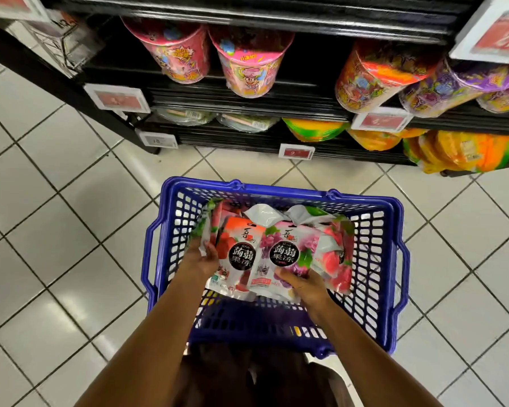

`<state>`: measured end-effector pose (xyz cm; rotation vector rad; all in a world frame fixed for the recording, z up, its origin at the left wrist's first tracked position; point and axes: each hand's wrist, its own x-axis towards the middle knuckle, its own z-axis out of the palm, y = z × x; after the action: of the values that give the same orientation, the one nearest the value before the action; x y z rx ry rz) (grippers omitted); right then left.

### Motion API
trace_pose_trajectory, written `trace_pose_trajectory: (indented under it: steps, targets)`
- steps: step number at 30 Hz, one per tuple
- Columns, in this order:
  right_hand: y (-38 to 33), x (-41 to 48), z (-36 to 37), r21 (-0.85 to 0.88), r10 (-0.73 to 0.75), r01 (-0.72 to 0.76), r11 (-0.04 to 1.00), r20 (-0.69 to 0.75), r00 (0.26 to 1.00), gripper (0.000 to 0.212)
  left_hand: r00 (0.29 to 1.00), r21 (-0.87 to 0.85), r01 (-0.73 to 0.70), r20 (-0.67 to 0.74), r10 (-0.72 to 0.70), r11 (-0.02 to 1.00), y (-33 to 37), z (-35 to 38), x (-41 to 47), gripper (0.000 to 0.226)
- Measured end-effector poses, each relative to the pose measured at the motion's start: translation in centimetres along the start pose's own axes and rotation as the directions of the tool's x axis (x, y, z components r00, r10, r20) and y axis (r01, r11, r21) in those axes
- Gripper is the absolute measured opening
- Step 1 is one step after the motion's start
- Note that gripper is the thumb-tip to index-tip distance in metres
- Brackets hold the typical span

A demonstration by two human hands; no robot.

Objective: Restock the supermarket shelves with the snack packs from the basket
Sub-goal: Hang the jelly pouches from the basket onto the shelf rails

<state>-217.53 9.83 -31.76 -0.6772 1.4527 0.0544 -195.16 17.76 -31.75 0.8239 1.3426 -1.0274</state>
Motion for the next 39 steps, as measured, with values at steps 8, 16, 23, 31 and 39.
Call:
trace_pose_trajectory:
  steps: [8, 16, 23, 31, 39]
  targets:
    - [0.7, -0.4, -0.9, -0.024, 0.009, -0.010, 1.000, -0.078, 0.997, 0.012, 0.995, 0.680, -0.042, -0.041, 0.095, 0.732, -2.6, -5.4, -1.0, 0.010]
    - [3.1, 0.0, -1.8, -0.101, -0.035, -0.002, 0.995, -0.357, 0.934, 0.015, 0.963, 0.919, -0.266, 0.265, -0.044, -0.290, -1.1, -8.2, -1.5, 0.086]
    - [3.0, -0.3, -3.4, -0.168, -0.119, 0.051, 0.984, -0.423, 0.898, 0.017, 0.758, 0.829, -0.165, 0.453, 0.469, -0.534, -0.6, -4.7, 0.3, 0.020]
    - [2.8, 0.2, -3.4, 0.000, -0.113, 0.121, 0.993, -0.363, 0.925, 0.021, 0.718, 0.960, -0.196, 0.281, 0.637, -0.201, -1.0, -3.7, 3.6, 0.045]
    - [2.5, -0.6, -0.7, 0.403, 0.138, -0.096, 0.910, -0.077, 0.987, 0.054, 0.497, 0.808, -0.465, 0.577, 0.648, -0.362, -2.4, -5.7, 0.8, 0.018]
